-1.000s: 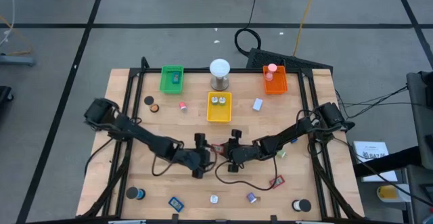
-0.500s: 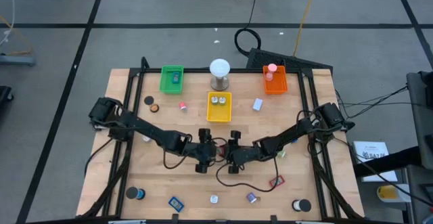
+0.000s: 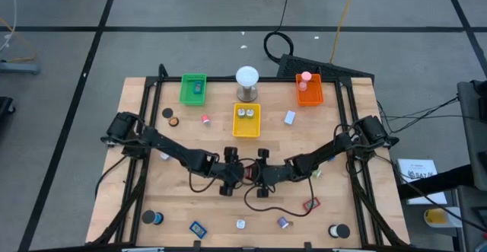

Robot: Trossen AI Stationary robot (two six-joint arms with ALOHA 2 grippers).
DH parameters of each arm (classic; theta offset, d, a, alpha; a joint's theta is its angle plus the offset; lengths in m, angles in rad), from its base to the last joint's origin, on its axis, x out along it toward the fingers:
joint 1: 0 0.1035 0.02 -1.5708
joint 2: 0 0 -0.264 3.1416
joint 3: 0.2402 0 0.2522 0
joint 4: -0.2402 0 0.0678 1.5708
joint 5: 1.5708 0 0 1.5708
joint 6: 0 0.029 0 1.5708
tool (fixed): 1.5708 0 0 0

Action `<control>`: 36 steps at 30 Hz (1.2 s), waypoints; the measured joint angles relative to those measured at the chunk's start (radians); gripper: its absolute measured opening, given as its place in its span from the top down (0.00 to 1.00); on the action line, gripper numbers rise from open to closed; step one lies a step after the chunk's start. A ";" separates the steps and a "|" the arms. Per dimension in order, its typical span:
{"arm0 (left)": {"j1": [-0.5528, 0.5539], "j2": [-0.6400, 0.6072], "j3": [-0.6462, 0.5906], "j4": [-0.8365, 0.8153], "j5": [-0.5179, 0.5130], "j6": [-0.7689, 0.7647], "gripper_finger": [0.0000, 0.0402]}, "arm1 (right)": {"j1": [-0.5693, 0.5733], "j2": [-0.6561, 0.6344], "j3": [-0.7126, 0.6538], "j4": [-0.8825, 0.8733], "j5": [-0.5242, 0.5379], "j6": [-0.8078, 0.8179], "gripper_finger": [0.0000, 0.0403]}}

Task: Pick & Place Office items
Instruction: Put the left red digital clock into the green bin

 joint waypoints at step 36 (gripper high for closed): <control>0.033 -0.002 0.033 -0.105 0.078 -0.012 0.59 | 0.000 0.000 0.000 0.016 -0.021 0.000 0.51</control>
